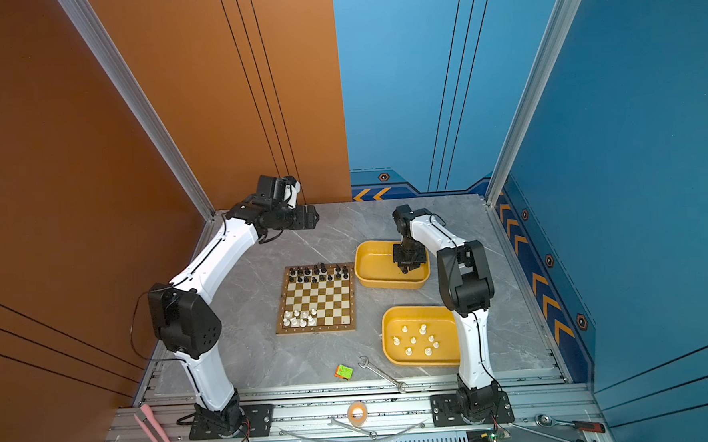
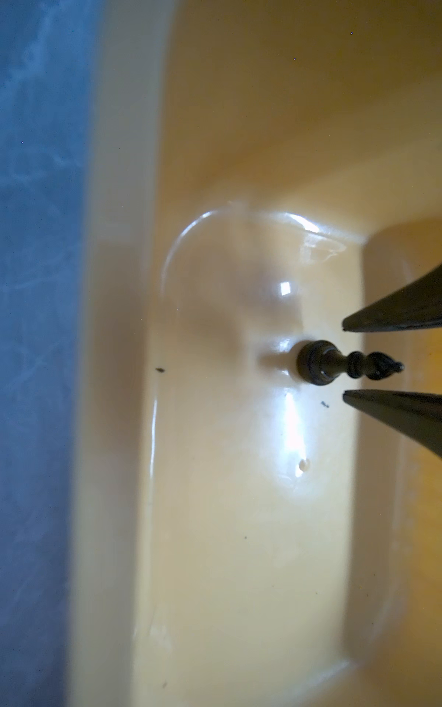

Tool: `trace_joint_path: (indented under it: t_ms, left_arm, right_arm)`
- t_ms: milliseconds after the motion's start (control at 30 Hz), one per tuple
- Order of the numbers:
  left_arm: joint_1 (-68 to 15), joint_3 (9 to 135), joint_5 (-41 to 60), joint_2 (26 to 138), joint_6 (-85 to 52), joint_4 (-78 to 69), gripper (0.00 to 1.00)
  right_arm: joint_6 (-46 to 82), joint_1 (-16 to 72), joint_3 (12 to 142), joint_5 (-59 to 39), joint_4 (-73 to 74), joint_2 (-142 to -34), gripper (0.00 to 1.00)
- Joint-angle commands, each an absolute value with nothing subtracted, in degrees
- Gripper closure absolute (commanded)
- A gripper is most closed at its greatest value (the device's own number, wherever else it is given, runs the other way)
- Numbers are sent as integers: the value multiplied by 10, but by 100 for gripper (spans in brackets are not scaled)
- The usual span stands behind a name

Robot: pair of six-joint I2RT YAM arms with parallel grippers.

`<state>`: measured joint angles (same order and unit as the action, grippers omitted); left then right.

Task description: Set up the chess pieces on the board

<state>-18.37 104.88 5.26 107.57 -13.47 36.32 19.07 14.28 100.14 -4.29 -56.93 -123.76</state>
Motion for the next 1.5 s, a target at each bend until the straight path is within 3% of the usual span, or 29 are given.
trace_joint_path:
  t_ms: [0,433,833,1467]
  left_arm:
    - [-179,1044,65,1063,-130,355,9]
    - [-174,1053,67,1075,-129,355,9]
    - [-162,1038,62,1069,-133,355,8]
    - [-101,791,41,895,-165,287,8]
  right_arm:
    - [184,139,1015,-31,-568,-1250,73]
    - [186,138,1040,-30,-573,-1267,85]
    - [190,145,1071,-24,-604,-1254,89]
    - [197,267,1432,-40,-768,-1339,88]
